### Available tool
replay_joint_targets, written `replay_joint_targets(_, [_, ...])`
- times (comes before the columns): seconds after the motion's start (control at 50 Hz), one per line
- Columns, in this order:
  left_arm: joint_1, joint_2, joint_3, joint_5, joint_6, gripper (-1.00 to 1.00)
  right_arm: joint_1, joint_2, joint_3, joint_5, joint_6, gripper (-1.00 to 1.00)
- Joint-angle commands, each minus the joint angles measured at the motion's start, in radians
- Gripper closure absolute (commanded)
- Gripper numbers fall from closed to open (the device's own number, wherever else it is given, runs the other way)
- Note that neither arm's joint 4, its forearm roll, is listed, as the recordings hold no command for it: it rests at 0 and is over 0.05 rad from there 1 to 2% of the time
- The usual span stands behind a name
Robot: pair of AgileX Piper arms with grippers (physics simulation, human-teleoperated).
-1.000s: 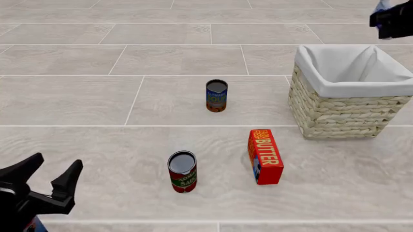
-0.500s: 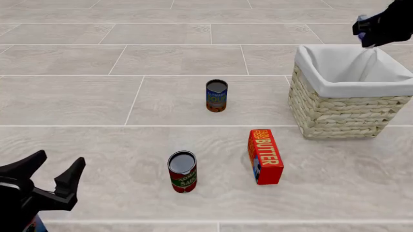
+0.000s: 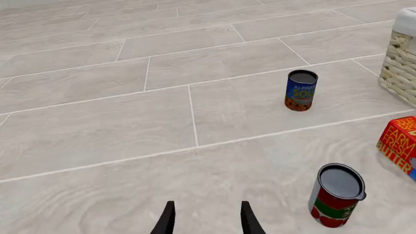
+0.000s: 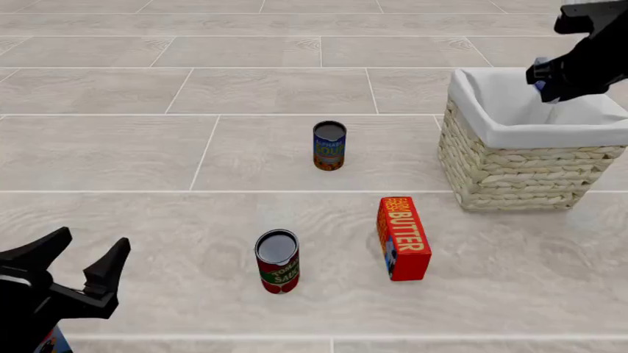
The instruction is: Pick the cream cheese and place it in the basket.
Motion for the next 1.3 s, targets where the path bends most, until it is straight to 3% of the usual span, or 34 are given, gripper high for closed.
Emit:
replay_joint_targets(0.02, [0.005,0.027,0.035,-0.014,-0.004,-1.00,-0.010,-0.015,0.052,-0.091,0.050,1.00])
replay_joint_targets(0.26, [0.007,0.040,0.035,-0.022,-0.003,-1.00,0.009,-0.029,0.078,-0.141,0.146,1.00])
replay_joint_targets(0.86, [0.006,0.042,0.035,-0.027,-0.005,-1.00,-0.005,0.015,0.018,-0.130,0.126,1.00])
replay_joint_targets(1.08, [0.006,0.035,0.035,-0.019,-0.006,-1.00,0.008,-0.001,0.071,-0.180,0.136,1.00])
replay_joint_targets(1.3, [0.005,0.034,0.035,-0.017,-0.006,-1.00,-0.015,-0.047,0.146,-0.304,0.164,1.00])
